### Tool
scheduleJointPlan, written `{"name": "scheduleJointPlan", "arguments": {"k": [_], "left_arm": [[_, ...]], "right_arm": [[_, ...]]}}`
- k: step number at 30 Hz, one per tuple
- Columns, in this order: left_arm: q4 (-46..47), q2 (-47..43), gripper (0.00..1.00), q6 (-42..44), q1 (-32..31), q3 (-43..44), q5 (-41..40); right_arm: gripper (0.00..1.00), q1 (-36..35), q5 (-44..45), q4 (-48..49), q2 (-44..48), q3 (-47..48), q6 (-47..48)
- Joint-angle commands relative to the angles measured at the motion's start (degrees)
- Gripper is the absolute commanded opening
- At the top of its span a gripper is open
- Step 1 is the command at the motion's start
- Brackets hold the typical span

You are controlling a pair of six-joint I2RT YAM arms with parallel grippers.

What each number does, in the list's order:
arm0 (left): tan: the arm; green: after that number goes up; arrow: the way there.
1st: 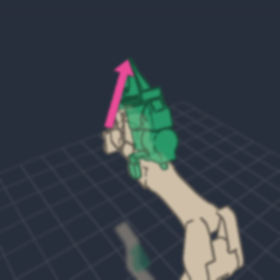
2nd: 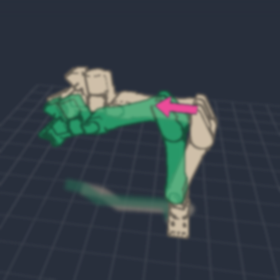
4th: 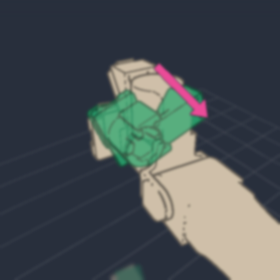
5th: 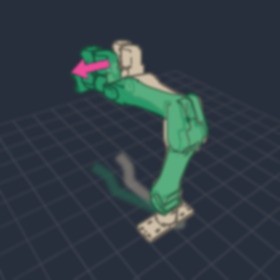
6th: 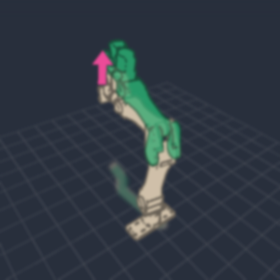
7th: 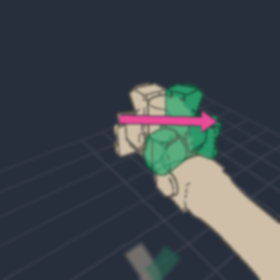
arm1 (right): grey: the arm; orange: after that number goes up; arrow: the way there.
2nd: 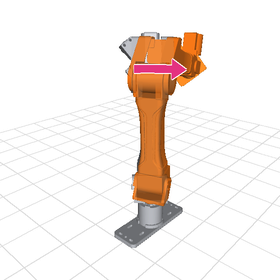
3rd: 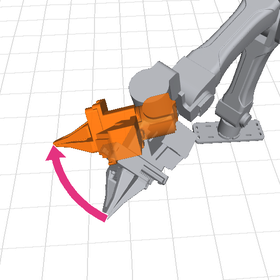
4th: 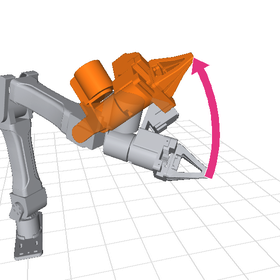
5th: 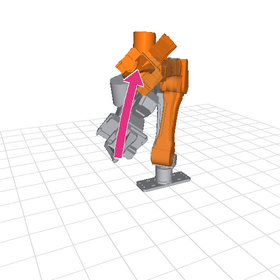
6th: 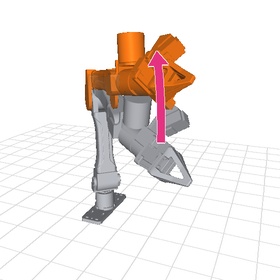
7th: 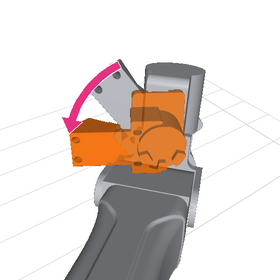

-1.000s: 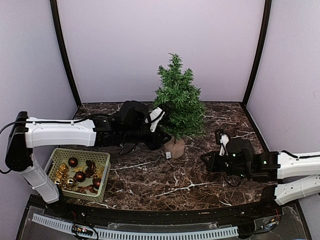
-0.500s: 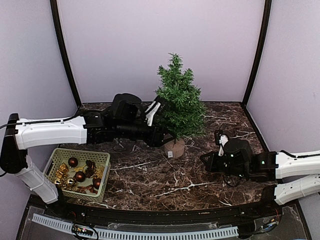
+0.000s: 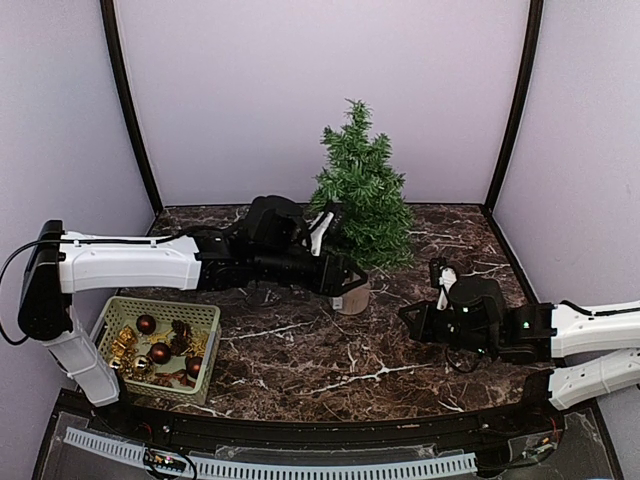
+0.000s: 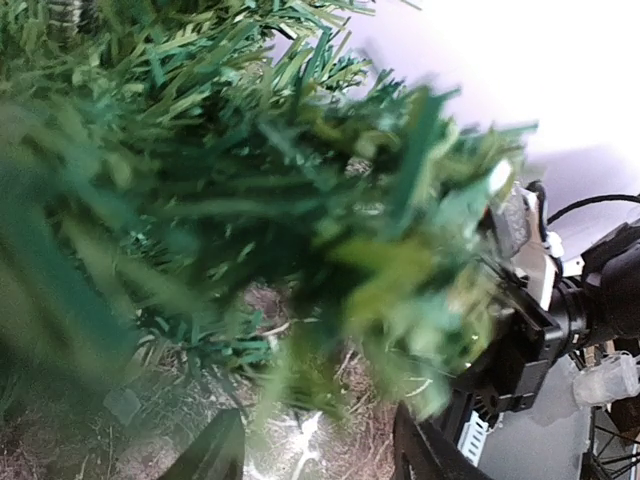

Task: Decorate the small christmas tree
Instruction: Turn around the Christmas tree at the center of the board.

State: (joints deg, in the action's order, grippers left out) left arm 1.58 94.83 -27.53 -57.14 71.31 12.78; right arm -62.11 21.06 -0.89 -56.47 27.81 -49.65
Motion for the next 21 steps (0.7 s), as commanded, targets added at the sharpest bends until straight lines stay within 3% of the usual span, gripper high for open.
{"name": "scheduleJointPlan", "arguments": {"k": [1,5,14,16,21], "left_arm": [[1.4,0.5,0.47,-1.8,0.3,1.6,-3.8],[1.5,0.1,0.35,-2.3,0.6,0.8,-7.5],[3.1,-0.3,0.29,-3.2,0.8,-1.0,-8.8],[3.0,-0.2,0.16,-3.2,0.9,-1.1,-8.6],[1.2,-1.9,0.02,-3.0,1.4,-2.1,-9.4]], "right_arm": [[0.00,0.4,0.8,3.1,0.5,-0.9,-0.4],[0.00,0.4,0.8,3.4,0.5,-1.2,-0.3],[0.00,0.3,0.5,4.4,0.1,-1.5,-0.2],[0.00,0.4,0.7,4.3,0.2,-1.4,-0.3],[0.00,0.4,1.6,3.4,1.1,-1.5,-0.6]]}}
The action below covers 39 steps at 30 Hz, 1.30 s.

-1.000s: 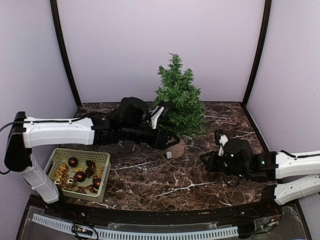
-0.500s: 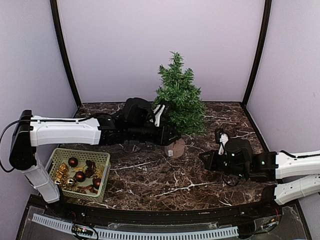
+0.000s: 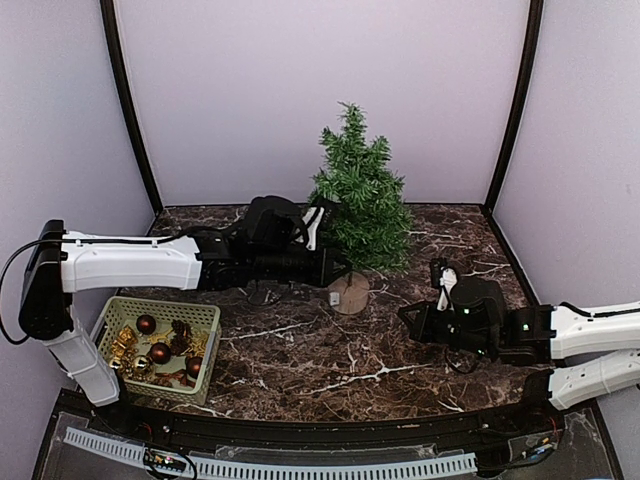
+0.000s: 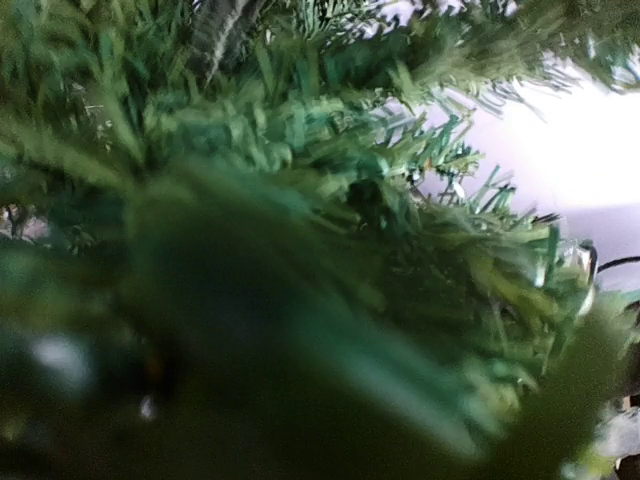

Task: Decorate the small christmas tree
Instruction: Turn around the Christmas tree at the center of the board, then wrap the ornament ball in the gap of the branches.

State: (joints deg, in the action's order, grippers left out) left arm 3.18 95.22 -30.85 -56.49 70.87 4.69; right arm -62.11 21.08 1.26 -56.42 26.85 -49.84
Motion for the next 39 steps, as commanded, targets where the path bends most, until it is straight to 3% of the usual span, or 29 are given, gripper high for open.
{"name": "scheduleJointPlan", "arguments": {"k": [1,20,31,39], "left_arm": [[-0.7,-2.6,0.00,0.4,0.9,-2.2,-1.5],[-4.1,-9.7,0.00,4.0,7.9,-6.2,0.8],[-5.0,-9.7,0.00,7.4,9.1,-5.7,3.2],[-5.2,-9.2,0.00,8.7,9.4,-5.6,3.2]], "right_arm": [[0.00,0.3,1.8,1.0,1.2,-0.6,-0.5],[0.00,0.3,2.9,-2.4,-3.8,-0.8,-2.3],[0.00,-1.2,-5.0,-5.2,2.8,0.6,5.0],[0.00,-3.7,-2.1,-10.3,9.5,3.7,6.6]]}}
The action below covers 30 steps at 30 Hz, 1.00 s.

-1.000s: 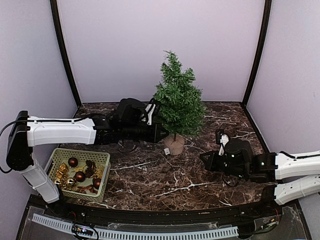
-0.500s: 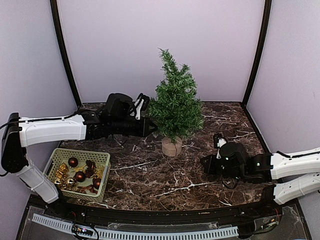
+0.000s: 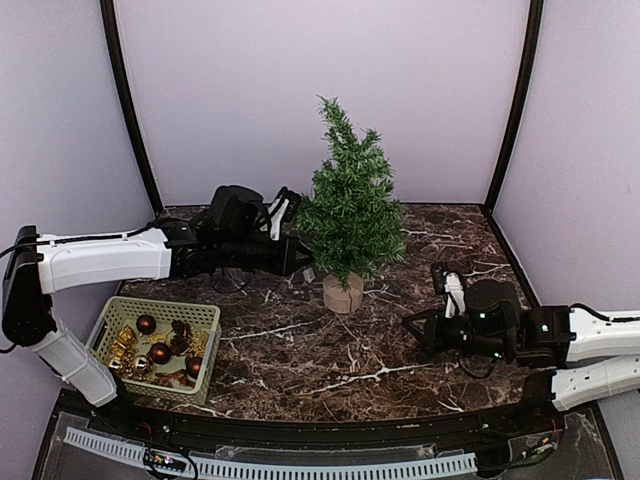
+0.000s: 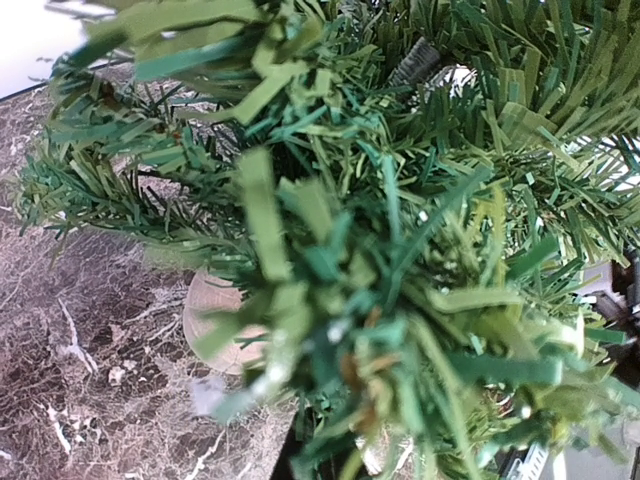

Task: Decorate the small christmas tree
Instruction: Wrap the ornament ball in the gap of the branches.

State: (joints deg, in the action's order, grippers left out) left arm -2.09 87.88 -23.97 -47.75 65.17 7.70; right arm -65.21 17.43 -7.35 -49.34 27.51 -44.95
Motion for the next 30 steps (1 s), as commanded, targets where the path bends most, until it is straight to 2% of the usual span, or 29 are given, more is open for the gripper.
{"name": "scheduleJointPlan", "arguments": {"k": [1,8,19,22,30], "left_arm": [[0.0,-1.8,0.00,1.9,0.7,0.1,0.1],[0.4,-1.6,0.00,2.7,0.9,0.0,1.1],[0.5,-0.2,0.00,4.0,1.0,1.3,2.5],[0.4,0.0,0.00,4.1,1.1,1.4,2.1],[-0.4,-0.4,0.00,4.1,1.4,0.9,0.7]], "right_arm": [[0.00,-0.6,1.9,-1.7,2.6,3.6,2.1],[0.00,-1.6,-1.3,-0.1,-1.5,8.3,6.4],[0.00,-6.7,-9.2,1.2,-14.3,14.4,10.1],[0.00,-7.4,-9.5,0.6,-14.2,16.4,10.6],[0.00,-7.6,-3.2,-2.0,-7.7,18.5,9.1]]}}
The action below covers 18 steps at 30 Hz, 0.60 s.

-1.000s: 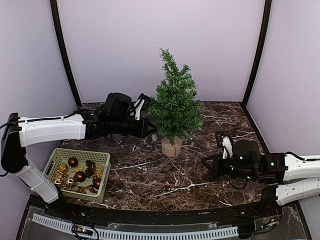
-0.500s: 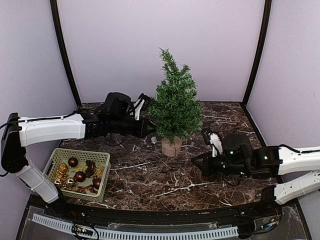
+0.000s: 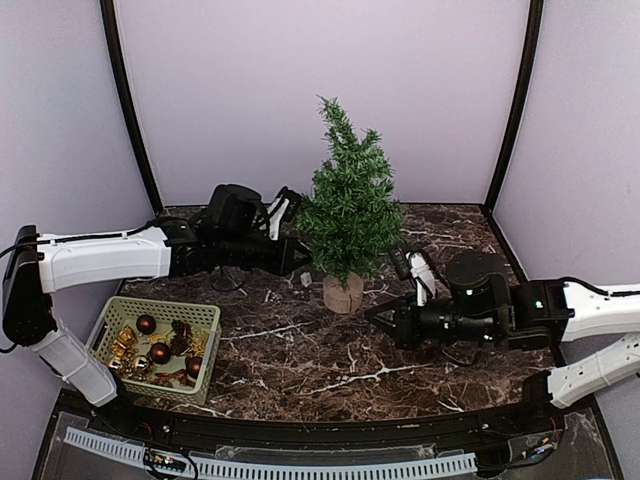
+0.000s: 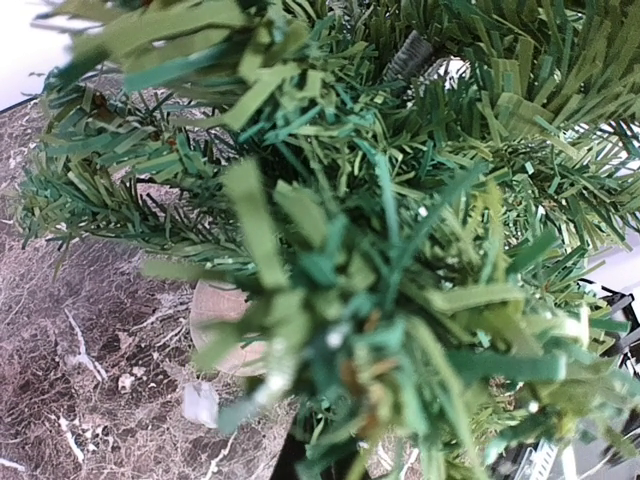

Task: Decorate the small christmas tree
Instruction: Wrap the ornament ball in the gap of the branches.

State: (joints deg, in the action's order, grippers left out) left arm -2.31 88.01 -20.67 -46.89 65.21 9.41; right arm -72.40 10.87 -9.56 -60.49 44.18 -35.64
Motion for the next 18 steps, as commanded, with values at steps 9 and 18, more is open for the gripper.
{"name": "scheduleJointPlan", "arguments": {"k": [9,18], "left_arm": [[-0.7,-0.8,0.00,0.8,1.0,0.0,-1.9],[-1.4,-1.3,0.00,1.1,2.1,-0.6,-2.7]], "right_arm": [[0.00,-0.4,12.9,-0.3,7.0,2.1,-2.5],[0.00,0.3,21.4,-4.6,9.1,-1.7,-8.9]]}}
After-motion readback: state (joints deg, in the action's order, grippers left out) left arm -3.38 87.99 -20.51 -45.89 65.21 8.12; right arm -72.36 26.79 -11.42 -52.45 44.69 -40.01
